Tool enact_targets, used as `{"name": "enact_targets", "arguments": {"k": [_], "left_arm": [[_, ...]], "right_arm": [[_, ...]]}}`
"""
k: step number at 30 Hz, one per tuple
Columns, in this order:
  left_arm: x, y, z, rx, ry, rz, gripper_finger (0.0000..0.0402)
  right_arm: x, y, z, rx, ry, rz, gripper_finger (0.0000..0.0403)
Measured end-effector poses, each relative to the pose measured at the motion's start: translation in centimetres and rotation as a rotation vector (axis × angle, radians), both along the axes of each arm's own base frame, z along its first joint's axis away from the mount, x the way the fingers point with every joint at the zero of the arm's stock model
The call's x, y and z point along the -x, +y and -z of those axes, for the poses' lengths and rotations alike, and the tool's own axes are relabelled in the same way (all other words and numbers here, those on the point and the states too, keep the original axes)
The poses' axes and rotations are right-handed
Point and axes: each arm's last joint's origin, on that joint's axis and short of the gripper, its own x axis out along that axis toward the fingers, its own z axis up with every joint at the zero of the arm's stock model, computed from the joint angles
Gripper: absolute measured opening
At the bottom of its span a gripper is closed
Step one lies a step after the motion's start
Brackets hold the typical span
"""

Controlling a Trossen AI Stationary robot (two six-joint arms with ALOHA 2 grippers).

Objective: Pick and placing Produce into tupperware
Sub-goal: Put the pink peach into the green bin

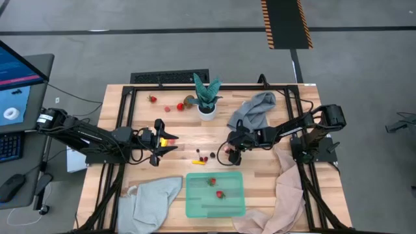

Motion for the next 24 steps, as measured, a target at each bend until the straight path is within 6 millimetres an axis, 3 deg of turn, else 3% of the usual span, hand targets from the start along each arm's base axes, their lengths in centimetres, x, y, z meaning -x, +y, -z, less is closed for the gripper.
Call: {"name": "enact_targets", "arguments": {"k": [24], "left_arm": [[0.01, 0.01, -0.07, 0.001, -0.007, 0.000, 0.0167]], "right_arm": [[-0.08, -0.05, -0.04, -0.070, -0.009, 0.007, 0.0263]]}}
